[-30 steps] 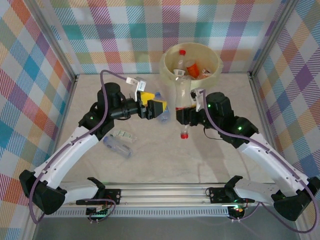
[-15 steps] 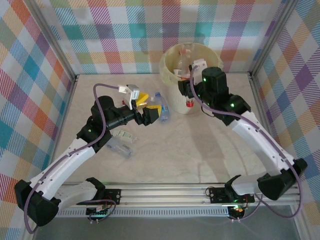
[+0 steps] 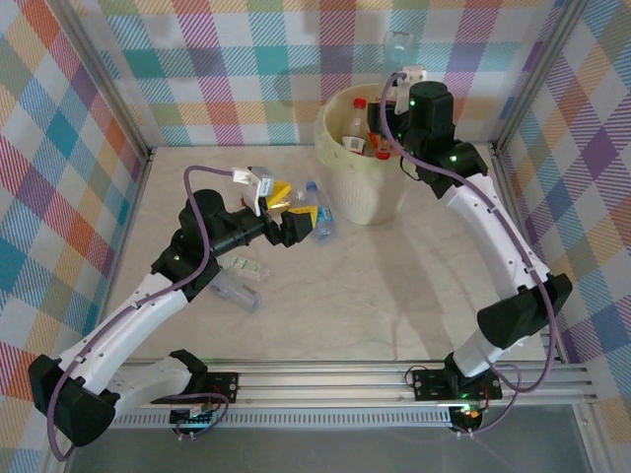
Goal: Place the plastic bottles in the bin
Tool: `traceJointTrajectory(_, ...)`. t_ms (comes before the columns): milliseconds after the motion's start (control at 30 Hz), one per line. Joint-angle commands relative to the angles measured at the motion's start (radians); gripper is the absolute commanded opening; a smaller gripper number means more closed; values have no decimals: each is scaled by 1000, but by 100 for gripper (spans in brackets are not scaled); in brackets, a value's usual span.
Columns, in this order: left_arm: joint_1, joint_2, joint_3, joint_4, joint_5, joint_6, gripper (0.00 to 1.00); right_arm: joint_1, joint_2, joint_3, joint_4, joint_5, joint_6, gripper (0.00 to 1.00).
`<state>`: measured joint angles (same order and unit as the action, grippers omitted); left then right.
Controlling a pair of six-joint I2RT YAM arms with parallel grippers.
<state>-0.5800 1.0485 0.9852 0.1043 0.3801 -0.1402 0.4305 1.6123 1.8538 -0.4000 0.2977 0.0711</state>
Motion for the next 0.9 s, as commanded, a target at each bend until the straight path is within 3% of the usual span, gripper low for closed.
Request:
traceJointTrajectory(0,-4,-9,5,2,0,19,100,-21,43,62,41,-23,60,61)
traceJointTrajectory(233,-4,-2,16,-19,3,28,100,-54,163,168,1,-32,86,60)
traceJointTrajectory(467,-4,12,48,-82,10,51,100,-83,307,331,-154,-121,100,63)
traceJointTrajectory(600,-4,36,100,-189,-9,103,100,-89,318,300,-174,-136,116,64)
traceJointTrajectory(867,-4,44,99,-198,-20,109,100,-99,274,215,-165,-157,127,75)
